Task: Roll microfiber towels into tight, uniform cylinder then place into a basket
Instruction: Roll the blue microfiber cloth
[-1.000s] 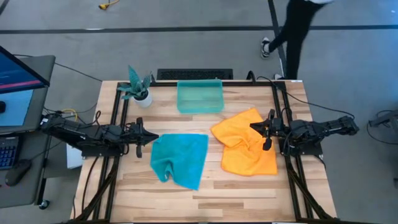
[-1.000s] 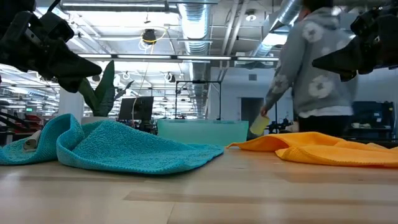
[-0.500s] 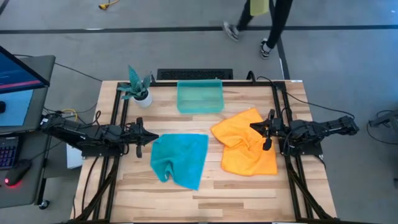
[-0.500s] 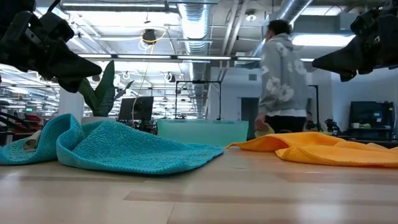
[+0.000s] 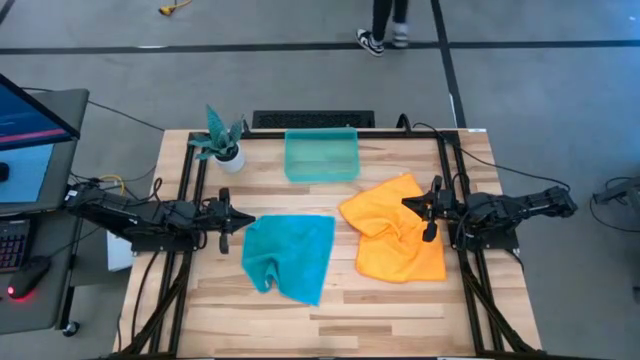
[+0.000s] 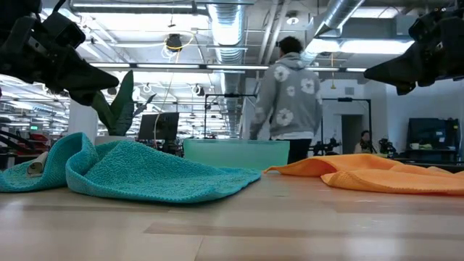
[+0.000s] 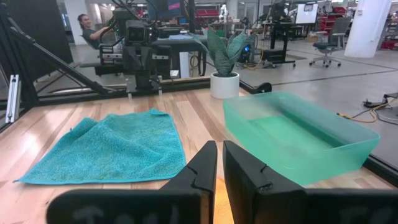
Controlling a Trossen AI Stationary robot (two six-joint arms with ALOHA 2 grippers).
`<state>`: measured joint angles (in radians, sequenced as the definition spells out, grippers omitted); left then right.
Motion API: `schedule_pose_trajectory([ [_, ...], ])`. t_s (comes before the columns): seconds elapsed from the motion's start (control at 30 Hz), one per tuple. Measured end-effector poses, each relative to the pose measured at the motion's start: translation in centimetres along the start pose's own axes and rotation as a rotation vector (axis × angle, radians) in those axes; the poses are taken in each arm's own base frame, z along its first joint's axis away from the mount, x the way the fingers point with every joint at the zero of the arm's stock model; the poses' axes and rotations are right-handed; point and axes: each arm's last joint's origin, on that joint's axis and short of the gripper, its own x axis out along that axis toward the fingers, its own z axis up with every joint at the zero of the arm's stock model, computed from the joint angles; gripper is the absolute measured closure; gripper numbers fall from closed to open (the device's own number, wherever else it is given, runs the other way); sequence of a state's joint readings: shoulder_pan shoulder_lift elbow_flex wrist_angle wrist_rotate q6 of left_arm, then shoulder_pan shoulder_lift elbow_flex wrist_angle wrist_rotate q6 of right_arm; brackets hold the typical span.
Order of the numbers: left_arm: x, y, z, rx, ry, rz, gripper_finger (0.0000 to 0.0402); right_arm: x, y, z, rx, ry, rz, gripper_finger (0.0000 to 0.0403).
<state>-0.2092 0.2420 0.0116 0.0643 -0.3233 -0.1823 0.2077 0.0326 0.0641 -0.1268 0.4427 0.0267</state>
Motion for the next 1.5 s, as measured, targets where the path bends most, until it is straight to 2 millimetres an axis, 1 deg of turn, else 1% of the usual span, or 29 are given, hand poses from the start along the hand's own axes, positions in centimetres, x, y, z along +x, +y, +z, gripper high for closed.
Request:
schedule_pose_trajectory([
  [0.3,0.0,0.11,0.05,0.004,-0.01,0.039,0.0393,0.0,0.0,0.0,0.0,0.0,-0.001,0.0351],
  [0.5,0.0,0.11,0.05,0.001,-0.01,0.039,0.0393,0.0,0.0,0.0,0.0,0.0,0.0,0.0351],
  [0.7,0.0,0.11,0.05,0.047,-0.009,0.039,0.0393,0.0,0.0,0.0,0.0,0.0,0.0,0.0351],
  [0.87,0.0,0.01,0.01,0.047,-0.001,0.003,0.0388,0.0,0.0,0.01,0.0,0.0,0.0,0.0351],
  [0.93,0.0,0.0,0.01,0.047,0.0,0.0,0.0377,0.0,0.0,0.01,0.0,-0.001,0.0,0.0351],
  [1.03,0.0,0.0,0.0,0.047,0.001,0.0,0.035,0.0,0.0,0.01,0.0,-0.001,-0.001,0.0351],
  [1.27,0.0,0.0,0.01,0.044,0.0,0.0,0.026,0.0,0.0,0.01,0.0,0.0,0.0,0.0351],
  [1.33,0.0,0.0,0.01,0.042,0.0,0.0,0.024,0.0,0.0,0.0,0.0,0.0,0.0,0.0351],
  [1.43,0.0,-0.01,0.04,0.041,-0.003,-0.001,0.022,0.0,0.0,0.0,0.0,0.0,0.0,0.0351],
  [1.5,0.0,-0.04,0.16,0.037,-0.014,-0.007,0.0214,0.0,0.0,0.01,0.0,0.0,0.0,0.0351],
])
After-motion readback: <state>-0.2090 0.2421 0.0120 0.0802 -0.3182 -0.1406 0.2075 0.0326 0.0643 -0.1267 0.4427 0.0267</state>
